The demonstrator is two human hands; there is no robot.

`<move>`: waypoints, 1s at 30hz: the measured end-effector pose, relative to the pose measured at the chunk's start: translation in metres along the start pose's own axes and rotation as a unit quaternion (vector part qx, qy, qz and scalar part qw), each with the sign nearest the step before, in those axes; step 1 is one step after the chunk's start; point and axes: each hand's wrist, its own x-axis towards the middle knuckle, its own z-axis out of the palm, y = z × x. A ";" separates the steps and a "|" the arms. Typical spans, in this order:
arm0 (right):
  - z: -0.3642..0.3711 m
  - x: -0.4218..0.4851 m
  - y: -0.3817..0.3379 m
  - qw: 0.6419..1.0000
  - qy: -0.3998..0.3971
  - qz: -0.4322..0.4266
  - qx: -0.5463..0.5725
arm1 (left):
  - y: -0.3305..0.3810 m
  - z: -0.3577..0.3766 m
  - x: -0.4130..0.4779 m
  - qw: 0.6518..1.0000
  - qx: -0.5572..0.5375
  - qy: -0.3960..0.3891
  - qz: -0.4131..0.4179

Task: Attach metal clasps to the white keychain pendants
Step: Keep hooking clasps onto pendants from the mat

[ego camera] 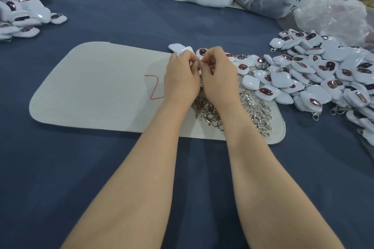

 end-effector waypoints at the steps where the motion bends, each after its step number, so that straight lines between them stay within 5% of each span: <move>1: 0.000 0.000 0.000 1.000 -0.001 -0.002 0.001 | 0.000 0.000 0.000 1.000 -0.002 0.000 -0.001; 12: -0.007 0.004 0.004 0.992 0.113 0.058 0.004 | 0.004 -0.002 0.000 0.989 -0.147 -0.022 -0.020; 18: -0.006 0.003 0.002 0.992 0.114 0.049 -0.013 | 0.005 0.000 0.001 0.976 -0.200 -0.052 -0.076; 30: -0.001 0.001 0.002 0.994 0.095 0.032 -0.044 | 0.000 0.003 0.004 0.979 -0.196 -0.026 -0.053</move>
